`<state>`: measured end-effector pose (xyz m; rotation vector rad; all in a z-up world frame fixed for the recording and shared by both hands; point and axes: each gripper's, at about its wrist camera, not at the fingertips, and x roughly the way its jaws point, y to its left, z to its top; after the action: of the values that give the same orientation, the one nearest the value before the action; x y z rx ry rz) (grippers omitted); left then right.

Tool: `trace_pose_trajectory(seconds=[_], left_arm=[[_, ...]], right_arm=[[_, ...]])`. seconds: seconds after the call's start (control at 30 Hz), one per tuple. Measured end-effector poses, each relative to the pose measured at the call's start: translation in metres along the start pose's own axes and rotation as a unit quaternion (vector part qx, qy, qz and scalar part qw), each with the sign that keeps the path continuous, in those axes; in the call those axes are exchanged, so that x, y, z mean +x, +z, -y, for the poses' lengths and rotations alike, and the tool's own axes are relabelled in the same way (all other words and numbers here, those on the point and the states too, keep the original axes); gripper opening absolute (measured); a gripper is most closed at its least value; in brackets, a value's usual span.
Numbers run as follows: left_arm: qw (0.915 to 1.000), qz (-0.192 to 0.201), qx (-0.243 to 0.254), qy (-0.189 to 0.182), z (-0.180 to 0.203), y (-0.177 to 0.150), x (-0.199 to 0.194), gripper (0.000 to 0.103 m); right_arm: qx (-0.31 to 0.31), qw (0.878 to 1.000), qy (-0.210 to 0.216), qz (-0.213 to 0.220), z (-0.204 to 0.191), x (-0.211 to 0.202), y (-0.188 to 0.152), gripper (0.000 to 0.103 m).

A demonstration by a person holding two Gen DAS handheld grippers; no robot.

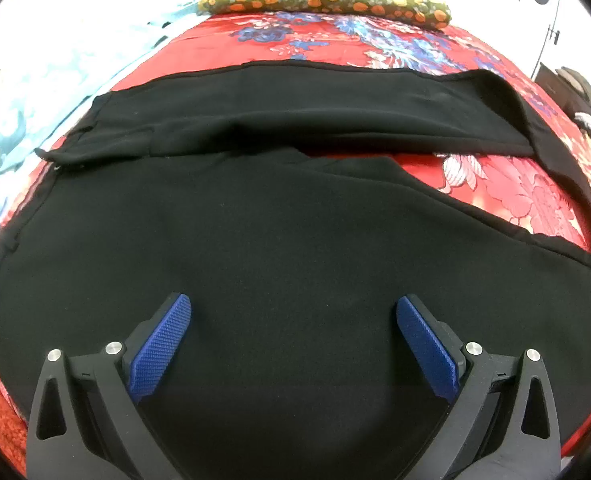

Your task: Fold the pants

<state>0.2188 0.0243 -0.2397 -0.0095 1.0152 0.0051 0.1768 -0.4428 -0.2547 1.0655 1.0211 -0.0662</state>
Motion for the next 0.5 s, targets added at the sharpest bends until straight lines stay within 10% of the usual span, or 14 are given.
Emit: trace_pose_trajectory(seconds=[0.3,0.5], left_arm=[[1.0000,-0.004,0.001,-0.003,-0.002,0.003,0.002,0.103],[1.0000,-0.005,0.002,0.001,-0.001,0.004,0.002,0.103]], right_arm=[[-0.181,0.983,0.016,0.028,-0.031,-0.095,-0.018,0.012],[-0.266,0.957,-0.094,0.071,0.012,-0.186,-0.037,0.005]])
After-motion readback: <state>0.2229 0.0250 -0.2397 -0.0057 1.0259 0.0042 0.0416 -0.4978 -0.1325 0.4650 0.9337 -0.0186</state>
